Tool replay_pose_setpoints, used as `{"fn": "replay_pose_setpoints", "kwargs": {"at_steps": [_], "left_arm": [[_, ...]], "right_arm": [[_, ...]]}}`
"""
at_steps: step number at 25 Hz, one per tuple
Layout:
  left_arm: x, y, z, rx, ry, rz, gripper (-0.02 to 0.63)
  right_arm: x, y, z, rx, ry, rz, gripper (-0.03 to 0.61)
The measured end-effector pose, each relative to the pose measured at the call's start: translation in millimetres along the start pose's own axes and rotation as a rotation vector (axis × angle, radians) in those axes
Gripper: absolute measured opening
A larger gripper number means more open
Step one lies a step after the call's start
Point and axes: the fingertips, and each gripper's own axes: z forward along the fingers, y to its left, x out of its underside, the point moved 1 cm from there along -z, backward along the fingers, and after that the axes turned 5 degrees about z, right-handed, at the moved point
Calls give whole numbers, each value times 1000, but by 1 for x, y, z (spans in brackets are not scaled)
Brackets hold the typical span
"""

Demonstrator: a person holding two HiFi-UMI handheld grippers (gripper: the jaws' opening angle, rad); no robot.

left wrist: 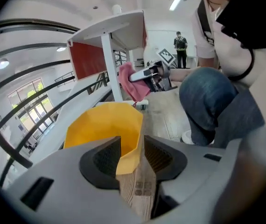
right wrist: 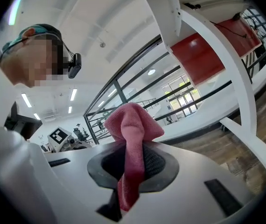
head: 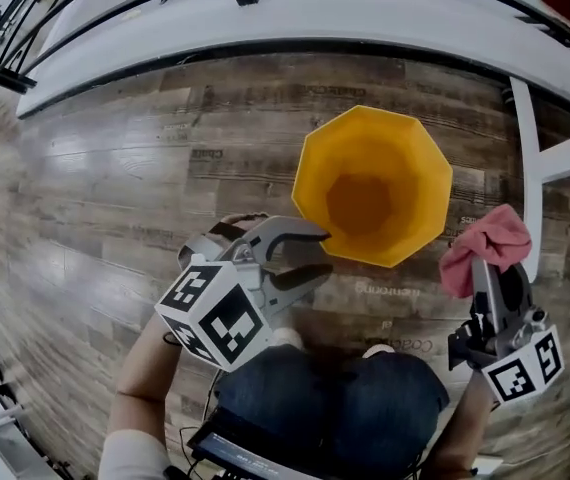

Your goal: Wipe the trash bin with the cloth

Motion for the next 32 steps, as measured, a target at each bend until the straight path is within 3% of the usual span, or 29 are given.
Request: {"fn": "replay_pose_setpoints", "kwargs": {"at_steps": [9,13,22,29,32], "left_arm": [[13,-16,38,9,321,308,140],[26,-14,55,-3,448,397,138],[27,-17,63,-31,497,455,106],[21,-16,66,-40,412,515,85],[16,-14,67,-35,370,500,71]], "right_arm": [[25,17,4,-19,48,-49,44],[30,21,6,-28,57,-53,44],[37,8,-1,19,57,-45,44],[40,2,-1,28,58,-36,43],[41,-2,-3,38,75,-39,44]]}}
